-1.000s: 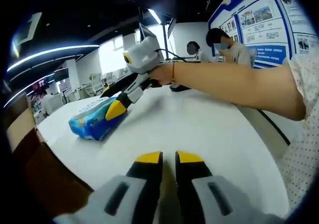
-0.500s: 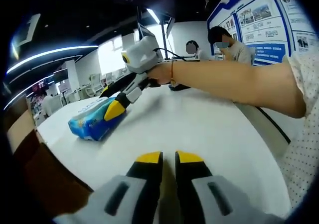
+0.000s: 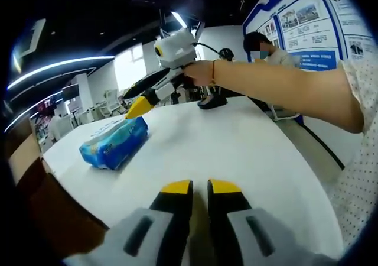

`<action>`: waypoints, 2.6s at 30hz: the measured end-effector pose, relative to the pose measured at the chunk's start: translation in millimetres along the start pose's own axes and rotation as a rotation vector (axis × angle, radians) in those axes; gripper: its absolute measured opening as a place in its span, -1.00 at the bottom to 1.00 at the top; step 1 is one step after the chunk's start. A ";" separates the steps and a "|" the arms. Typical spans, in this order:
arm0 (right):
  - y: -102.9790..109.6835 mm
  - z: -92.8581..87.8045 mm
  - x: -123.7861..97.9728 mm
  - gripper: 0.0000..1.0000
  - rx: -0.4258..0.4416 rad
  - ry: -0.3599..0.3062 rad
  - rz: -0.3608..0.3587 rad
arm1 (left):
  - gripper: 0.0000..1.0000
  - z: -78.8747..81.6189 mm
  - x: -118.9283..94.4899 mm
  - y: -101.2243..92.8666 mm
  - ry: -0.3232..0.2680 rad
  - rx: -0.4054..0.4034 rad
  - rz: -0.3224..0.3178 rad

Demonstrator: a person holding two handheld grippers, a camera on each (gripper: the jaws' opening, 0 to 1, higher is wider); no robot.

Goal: Operate the shoe box by opening the lid, removing the specified soft item, and placing it in the target area until the item is outside and the box remains undamaged.

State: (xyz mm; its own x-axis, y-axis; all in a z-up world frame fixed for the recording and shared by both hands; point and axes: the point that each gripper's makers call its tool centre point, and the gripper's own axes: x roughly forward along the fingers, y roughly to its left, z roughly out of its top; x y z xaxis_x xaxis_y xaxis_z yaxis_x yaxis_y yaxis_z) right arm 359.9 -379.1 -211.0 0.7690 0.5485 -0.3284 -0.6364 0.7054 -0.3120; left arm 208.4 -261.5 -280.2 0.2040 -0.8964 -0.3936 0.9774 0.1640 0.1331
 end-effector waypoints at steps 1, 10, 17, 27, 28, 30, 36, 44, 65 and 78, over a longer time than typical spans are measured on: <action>1.1 1.2 -4.2 0.34 -0.005 -0.003 -0.002 | -0.80 -0.1 0.1 0.1 0.000 0.000 0.000; 15.3 16.6 -42.6 0.31 -0.051 -0.050 -0.041 | -0.80 0.5 -0.8 1.2 0.000 0.002 0.004; 38.4 40.8 -70.1 0.29 -0.089 -0.117 -0.078 | -0.80 0.8 -0.8 3.0 -0.002 0.008 0.012; 82.8 66.7 -104.7 0.29 -0.095 -0.201 -0.115 | -0.79 5.1 0.5 2.3 -0.022 0.007 0.007; 88.0 69.3 -105.5 0.29 -0.092 -0.212 -0.114 | -0.79 6.3 0.1 2.2 -0.025 0.004 0.005; 96.9 72.7 -105.0 0.27 -0.071 -0.232 -0.110 | -0.79 8.5 -0.3 1.9 -0.032 -0.002 0.003; 144.5 89.1 -94.3 0.27 0.025 -0.326 -0.002 | -0.78 19.8 -6.4 -10.7 -0.052 -0.026 0.000; 155.0 99.7 -86.1 0.05 0.140 -0.399 -0.035 | -0.78 33.4 -17.5 -5.1 -0.072 -0.061 0.015; 161.4 124.8 -46.3 -0.10 0.107 -0.423 0.001 | -0.71 60.7 -177.0 63.2 -0.165 -0.124 0.242; 175.0 148.9 -12.3 -0.10 0.062 -0.399 0.035 | -0.70 55.5 -286.1 126.7 -0.170 -0.113 0.490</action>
State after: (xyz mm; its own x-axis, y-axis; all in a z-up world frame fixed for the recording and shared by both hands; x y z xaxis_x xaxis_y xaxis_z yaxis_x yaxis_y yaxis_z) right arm 248.0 -195.6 -128.9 0.7178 0.6952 0.0382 -0.6670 0.7023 -0.2486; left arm 270.9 -7.2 -100.3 0.6361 -0.7559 -0.1552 0.7712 0.6157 0.1620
